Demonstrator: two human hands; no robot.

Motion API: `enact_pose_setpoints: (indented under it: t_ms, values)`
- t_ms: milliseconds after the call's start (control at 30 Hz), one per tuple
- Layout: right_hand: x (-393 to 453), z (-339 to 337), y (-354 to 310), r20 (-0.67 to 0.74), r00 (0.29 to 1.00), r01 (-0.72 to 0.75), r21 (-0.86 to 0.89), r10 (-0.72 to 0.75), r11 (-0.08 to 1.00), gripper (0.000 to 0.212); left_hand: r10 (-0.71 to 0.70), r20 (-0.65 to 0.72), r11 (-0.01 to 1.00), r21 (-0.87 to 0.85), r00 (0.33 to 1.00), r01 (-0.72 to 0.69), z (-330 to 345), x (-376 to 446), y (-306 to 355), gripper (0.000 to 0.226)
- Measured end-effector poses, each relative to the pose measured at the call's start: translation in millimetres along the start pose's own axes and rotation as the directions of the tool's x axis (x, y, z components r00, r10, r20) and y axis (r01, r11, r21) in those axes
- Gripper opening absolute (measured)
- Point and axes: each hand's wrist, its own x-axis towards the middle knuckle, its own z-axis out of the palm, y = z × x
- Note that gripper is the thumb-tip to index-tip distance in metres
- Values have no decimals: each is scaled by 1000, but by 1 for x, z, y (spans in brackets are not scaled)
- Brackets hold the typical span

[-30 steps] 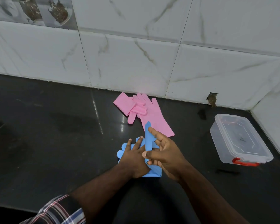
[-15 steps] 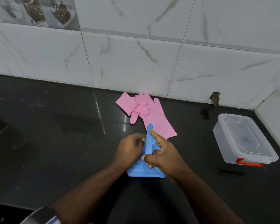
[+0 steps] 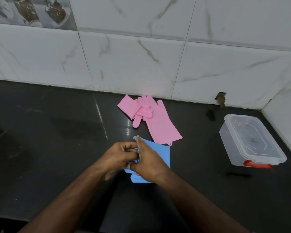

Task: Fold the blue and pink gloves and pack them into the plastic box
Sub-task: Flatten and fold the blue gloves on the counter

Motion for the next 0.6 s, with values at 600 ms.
enact_pose_setpoints:
  t_ms: [600]
  values:
    - [-32, -14, 92, -272, 962, -133, -404, 20, 905, 54, -64, -379, 991, 87, 923, 105, -4, 18, -40, 29]
